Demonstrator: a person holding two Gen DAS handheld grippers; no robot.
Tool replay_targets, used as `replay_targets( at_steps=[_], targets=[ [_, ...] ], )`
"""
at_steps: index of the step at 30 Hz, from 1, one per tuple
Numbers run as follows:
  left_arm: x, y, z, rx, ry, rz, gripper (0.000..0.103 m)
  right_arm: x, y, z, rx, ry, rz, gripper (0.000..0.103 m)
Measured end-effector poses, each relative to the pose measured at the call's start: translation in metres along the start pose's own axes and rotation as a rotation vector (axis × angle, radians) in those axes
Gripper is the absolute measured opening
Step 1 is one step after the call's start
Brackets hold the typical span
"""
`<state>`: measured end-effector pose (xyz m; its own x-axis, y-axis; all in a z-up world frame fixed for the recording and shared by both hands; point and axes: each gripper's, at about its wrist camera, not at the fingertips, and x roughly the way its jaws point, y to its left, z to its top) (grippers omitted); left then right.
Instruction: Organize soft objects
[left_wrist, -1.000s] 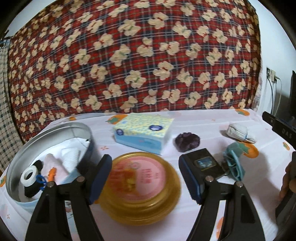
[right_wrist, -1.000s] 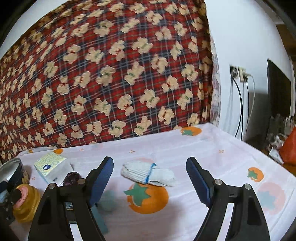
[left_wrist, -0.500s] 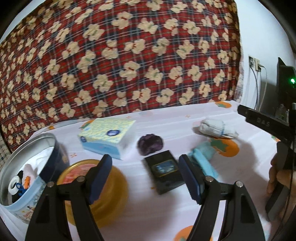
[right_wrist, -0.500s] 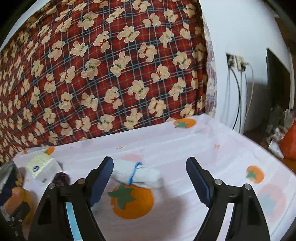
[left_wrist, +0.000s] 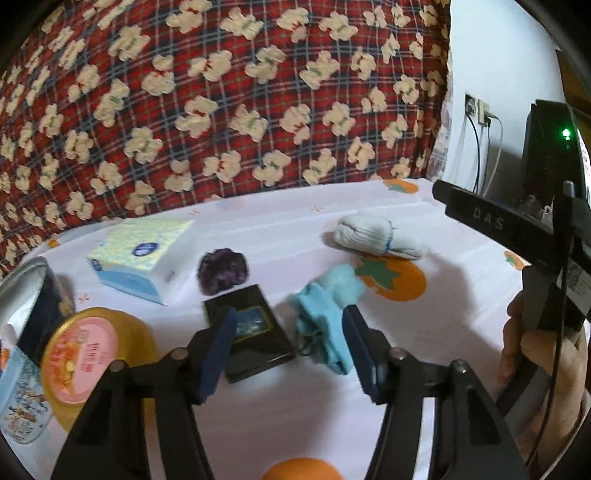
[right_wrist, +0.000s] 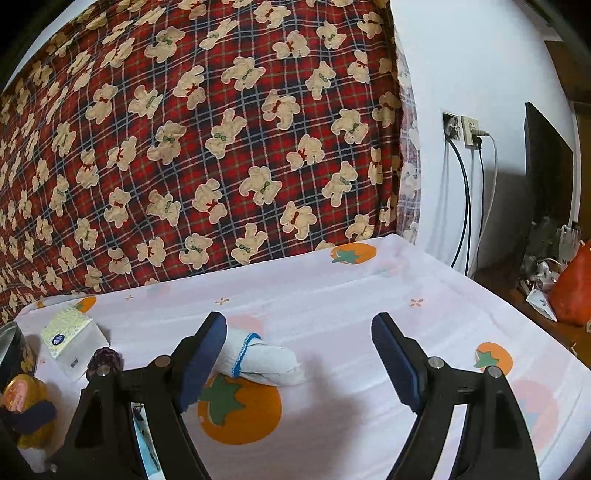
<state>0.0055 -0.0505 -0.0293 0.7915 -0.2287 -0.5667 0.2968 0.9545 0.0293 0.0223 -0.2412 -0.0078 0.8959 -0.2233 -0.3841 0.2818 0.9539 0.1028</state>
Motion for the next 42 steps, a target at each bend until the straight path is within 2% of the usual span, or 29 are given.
replay_targets(
  at_steps=[5, 6, 7, 10, 14, 16, 19, 22, 28, 32, 36, 39, 42],
  targets=[
    [0.019, -0.017, 0.004, -0.007, 0.071, -0.06, 0.059, 0.001, -0.007, 0.002, 0.018, 0.003, -0.003, 0.083],
    [0.022, -0.021, 0.005, -0.004, 0.083, -0.074, 0.055, 0.002, -0.009, 0.002, 0.027, 0.008, -0.003, 0.083],
    [0.023, -0.024, 0.005, -0.002, 0.09, -0.085, 0.045, 0.003, -0.011, 0.002, 0.036, 0.013, -0.002, 0.083],
    [0.036, -0.034, 0.007, 0.003, 0.144, -0.111, 0.033, 0.005, -0.014, 0.002, 0.055, 0.023, 0.0, 0.083],
    [0.057, -0.039, 0.005, -0.004, 0.257, -0.142, 0.026, 0.006, -0.014, 0.002, 0.056, 0.028, 0.003, 0.083],
    [0.058, -0.034, 0.006, -0.032, 0.259, -0.156, 0.015, 0.007, -0.014, 0.001, 0.057, 0.032, 0.006, 0.083],
    [0.056, -0.03, 0.006, -0.052, 0.256, -0.171, 0.009, 0.009, -0.013, 0.0, 0.055, 0.045, 0.023, 0.083],
    [0.048, -0.023, 0.008, -0.085, 0.207, -0.182, 0.009, 0.009, -0.014, -0.001, 0.059, 0.047, 0.026, 0.083],
    [-0.005, 0.001, 0.005, -0.179, -0.078, -0.233, 0.009, 0.018, -0.013, -0.003, 0.065, 0.081, 0.032, 0.083],
    [-0.025, 0.013, 0.001, -0.213, -0.176, -0.259, 0.009, 0.037, 0.004, -0.003, 0.006, 0.146, 0.098, 0.083],
    [-0.026, 0.023, 0.001, -0.258, -0.182, -0.266, 0.009, 0.056, 0.026, -0.003, -0.099, 0.203, 0.133, 0.083],
    [-0.02, 0.028, 0.0, -0.279, -0.153, -0.263, 0.009, 0.075, 0.047, -0.005, -0.183, 0.26, 0.15, 0.083],
    [-0.015, 0.03, -0.001, -0.292, -0.124, -0.258, 0.009, 0.095, 0.06, -0.011, -0.226, 0.361, 0.171, 0.083]
  ],
)
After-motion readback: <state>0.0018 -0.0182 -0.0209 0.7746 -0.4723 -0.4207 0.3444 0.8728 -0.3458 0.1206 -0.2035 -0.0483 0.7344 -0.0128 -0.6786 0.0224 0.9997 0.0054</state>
